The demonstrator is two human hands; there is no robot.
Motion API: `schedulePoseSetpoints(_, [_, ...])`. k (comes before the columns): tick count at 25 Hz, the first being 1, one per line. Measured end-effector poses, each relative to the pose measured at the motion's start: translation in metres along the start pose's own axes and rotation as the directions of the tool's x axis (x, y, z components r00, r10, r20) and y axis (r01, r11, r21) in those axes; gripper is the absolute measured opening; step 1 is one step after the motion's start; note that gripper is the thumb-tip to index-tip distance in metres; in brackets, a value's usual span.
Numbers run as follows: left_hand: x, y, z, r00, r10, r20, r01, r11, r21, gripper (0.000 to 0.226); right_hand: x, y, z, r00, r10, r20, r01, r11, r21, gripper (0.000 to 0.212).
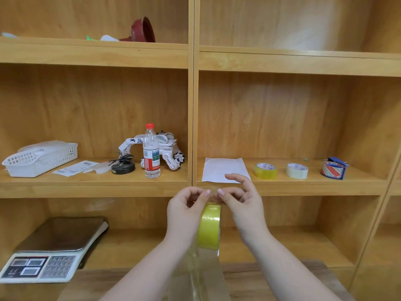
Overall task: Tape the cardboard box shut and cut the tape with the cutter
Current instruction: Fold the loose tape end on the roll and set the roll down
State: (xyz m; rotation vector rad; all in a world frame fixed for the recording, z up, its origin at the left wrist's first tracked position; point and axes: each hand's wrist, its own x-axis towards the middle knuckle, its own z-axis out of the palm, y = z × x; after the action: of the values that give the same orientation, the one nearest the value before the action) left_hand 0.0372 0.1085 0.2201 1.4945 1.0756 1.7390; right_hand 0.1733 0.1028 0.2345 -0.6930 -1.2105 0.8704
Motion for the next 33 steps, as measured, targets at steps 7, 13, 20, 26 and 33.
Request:
schedulePoseSetpoints(7, [0.001,-0.003,0.002,1.000,-0.003,-0.010,0.002,0.992,-0.124,0.029,0.006,0.003,-0.002,0.999,-0.022,0.028,0.022,1.000,-0.007,0.018])
schedulePoseSetpoints(13, [0.008,0.001,-0.010,0.992,0.085,0.093,-0.083,0.996,-0.023,0.029,0.015,0.001,-0.006,0.992,-0.041,0.117,0.053,0.994,-0.100,0.022])
schedulePoseSetpoints(20, [0.012,0.002,-0.012,0.987,0.013,0.160,-0.012,1.000,-0.006,0.030,0.017,0.001,-0.008,0.992,-0.018,0.126,0.034,0.992,-0.122,0.018])
schedulePoseSetpoints(26, [0.016,0.004,-0.010,0.989,0.015,0.150,-0.022,0.999,0.049,0.023,0.018,0.003,-0.013,0.998,-0.018,0.067,0.036,0.963,-0.268,0.020])
schedulePoseSetpoints(33, [0.019,0.000,-0.005,0.992,-0.005,0.123,-0.019,0.981,0.191,0.018,0.024,0.011,-0.015,0.996,-0.041,0.082,0.077,0.853,-0.517,0.014])
